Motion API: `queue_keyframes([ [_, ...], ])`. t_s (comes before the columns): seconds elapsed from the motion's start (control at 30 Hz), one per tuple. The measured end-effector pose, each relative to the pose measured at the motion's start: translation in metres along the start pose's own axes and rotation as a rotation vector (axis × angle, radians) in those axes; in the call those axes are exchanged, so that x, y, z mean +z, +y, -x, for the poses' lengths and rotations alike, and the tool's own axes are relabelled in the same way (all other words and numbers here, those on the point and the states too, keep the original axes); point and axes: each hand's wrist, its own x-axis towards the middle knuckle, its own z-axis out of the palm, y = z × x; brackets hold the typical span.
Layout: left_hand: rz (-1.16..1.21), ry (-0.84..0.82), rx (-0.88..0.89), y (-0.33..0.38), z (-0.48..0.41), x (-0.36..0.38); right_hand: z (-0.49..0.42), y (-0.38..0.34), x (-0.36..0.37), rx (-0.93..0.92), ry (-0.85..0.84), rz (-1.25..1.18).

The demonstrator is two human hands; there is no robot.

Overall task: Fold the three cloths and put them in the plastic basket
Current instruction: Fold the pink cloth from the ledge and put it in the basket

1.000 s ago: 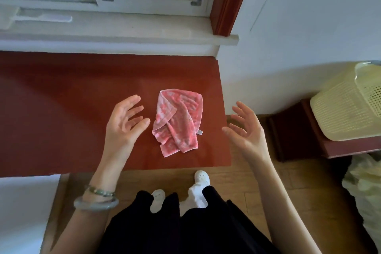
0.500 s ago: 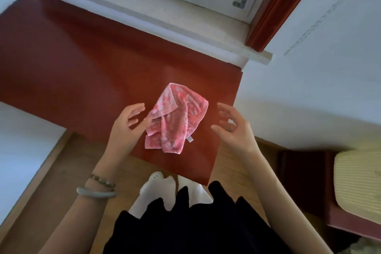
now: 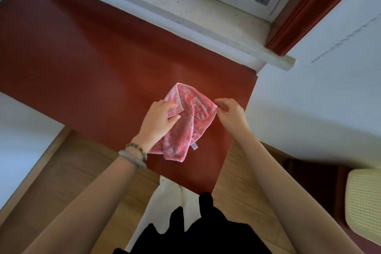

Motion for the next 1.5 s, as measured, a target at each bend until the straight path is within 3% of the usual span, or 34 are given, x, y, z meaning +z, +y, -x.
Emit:
queue_keyframes([
  [0.27,-0.197,0.01,0.055,-0.004,-0.03,0.035,-0.027,0.016,0.023,0.07,0.005,0.185],
  [0.5,-0.132,0.041,0.032,-0.01,-0.037,0.033,-0.034,0.015,0.027,0.078,-0.063,0.2],
  [0.73,-0.138,0.104,0.014,-0.003,-0.032,0.003,-0.026,-0.005,0.016,0.119,-0.079,-0.094],
  [0.9,0.07,0.307,-0.107,-0.015,-0.021,-0.046,-0.015,-0.021,-0.006,0.094,-0.131,-0.198],
  [1.03,0.15,0.308,-0.076,-0.021,-0.012,-0.08,-0.005,-0.034,-0.024,0.064,-0.126,-0.216],
  [1.5,0.124,0.566,0.217,0.024,-0.011,-0.185,-0.002,-0.117,-0.112,-0.189,0.169,-0.037],
])
